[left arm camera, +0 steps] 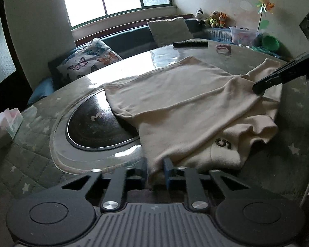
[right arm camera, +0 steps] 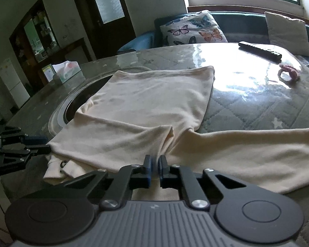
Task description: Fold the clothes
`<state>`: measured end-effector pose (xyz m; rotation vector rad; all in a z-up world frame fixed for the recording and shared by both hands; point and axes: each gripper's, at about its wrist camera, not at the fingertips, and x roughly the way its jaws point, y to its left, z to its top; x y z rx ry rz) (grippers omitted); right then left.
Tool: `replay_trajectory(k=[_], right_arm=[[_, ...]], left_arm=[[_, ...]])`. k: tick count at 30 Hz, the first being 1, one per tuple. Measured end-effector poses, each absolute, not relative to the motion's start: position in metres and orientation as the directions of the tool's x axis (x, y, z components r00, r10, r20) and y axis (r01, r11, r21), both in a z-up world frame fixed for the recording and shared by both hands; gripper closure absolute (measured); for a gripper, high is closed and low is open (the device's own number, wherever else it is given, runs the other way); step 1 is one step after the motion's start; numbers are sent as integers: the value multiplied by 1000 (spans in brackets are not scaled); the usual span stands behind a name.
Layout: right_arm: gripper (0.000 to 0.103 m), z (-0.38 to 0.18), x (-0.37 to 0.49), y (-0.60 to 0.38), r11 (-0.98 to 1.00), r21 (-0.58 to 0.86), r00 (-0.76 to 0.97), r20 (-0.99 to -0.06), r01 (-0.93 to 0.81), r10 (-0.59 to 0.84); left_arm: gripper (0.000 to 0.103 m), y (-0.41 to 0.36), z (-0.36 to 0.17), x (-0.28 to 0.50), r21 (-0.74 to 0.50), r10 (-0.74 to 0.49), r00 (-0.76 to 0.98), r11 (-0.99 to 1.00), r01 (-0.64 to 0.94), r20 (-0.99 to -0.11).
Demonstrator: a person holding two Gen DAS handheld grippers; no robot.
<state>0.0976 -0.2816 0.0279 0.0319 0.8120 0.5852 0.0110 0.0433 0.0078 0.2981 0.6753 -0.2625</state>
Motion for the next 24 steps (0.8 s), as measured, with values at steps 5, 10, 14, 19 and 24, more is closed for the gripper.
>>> replay_trajectory(k=[5, 10, 14, 19, 24], right_arm=[[99, 41, 93, -279, 835, 245, 553, -653, -493, 517], [99, 54, 83, -276, 808, 273, 540, -627, -522, 561], [94, 35, 81, -269, 805, 267, 484, -684, -530, 546], [93, 38, 74, -277, 812, 251, 508, -673, -527, 538], [92, 51, 80, -272, 810, 207, 555, -634, -548, 538]], left_arm=[[99, 48, 17, 6, 186, -128, 776, 935, 302, -617], [99, 56, 24, 1, 189, -100, 792, 946, 263, -602], [99, 59, 16, 5, 187, -81, 769, 949, 255, -634], [95, 70, 24, 8, 193, -51, 770, 956, 223, -636], [95, 76, 44, 19, 163, -60, 795, 967, 197, -604]])
